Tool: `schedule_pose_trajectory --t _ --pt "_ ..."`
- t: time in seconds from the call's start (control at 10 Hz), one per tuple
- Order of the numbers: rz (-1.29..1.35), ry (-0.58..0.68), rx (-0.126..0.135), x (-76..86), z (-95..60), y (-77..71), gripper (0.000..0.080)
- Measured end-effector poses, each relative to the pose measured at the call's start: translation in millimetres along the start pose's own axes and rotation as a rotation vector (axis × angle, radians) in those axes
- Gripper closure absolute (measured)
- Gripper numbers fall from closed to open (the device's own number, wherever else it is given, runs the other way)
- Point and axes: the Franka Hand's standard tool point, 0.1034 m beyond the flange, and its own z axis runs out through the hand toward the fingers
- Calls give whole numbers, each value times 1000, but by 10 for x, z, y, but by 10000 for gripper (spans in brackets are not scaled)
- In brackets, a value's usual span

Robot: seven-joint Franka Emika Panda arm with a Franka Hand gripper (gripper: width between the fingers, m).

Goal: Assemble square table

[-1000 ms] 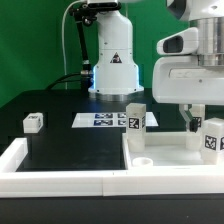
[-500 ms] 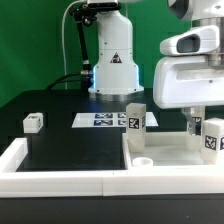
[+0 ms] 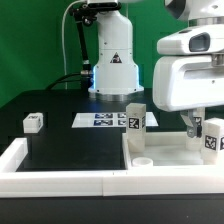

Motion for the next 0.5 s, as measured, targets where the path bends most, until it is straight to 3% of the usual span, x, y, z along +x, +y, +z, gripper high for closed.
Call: schedule_pose_trajectory --t 0.1,0.3,0.4,0.5 --pt "-44 -2 -7 -2 0 7 151" --pt "-37 -3 -7 -5 2 20 420" --pt "-37 -3 -7 -6 2 21 420" --pt "-31 -3 -7 -7 3 22 509"
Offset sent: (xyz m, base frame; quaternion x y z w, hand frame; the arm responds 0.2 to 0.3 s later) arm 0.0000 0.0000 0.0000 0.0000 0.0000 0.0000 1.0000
